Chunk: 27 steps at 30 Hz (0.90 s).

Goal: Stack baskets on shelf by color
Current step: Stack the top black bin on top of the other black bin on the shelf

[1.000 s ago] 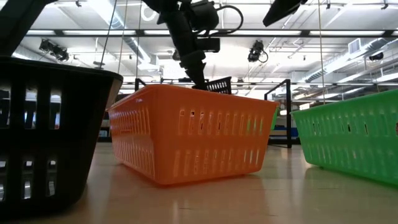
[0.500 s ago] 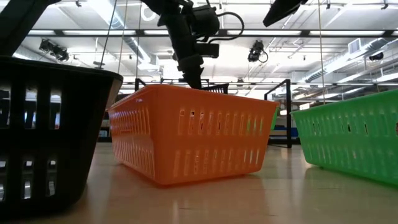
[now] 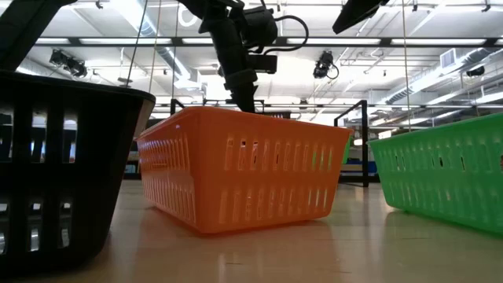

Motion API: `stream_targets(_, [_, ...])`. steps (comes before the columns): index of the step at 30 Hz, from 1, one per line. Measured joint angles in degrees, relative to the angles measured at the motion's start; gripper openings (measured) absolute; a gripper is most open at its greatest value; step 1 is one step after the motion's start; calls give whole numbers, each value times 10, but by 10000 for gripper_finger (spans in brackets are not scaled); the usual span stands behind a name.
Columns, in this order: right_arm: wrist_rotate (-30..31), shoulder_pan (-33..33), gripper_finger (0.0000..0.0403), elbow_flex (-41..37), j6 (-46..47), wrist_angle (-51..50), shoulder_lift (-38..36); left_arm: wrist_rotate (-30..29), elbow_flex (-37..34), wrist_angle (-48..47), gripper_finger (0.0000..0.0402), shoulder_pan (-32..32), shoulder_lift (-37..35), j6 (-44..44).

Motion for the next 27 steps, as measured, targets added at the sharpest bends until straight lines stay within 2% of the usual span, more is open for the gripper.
stream_targets(12, [0,0,114,0,0,0,0,0,0,9,102,0,0,-15])
stream_targets(21, [0,0,114,0,0,0,0,4,0,47,91,-7,9,-27])
stream_targets(27, [0,0,114,0,0,0,0,6,-1,35,83,-13,36,-26])
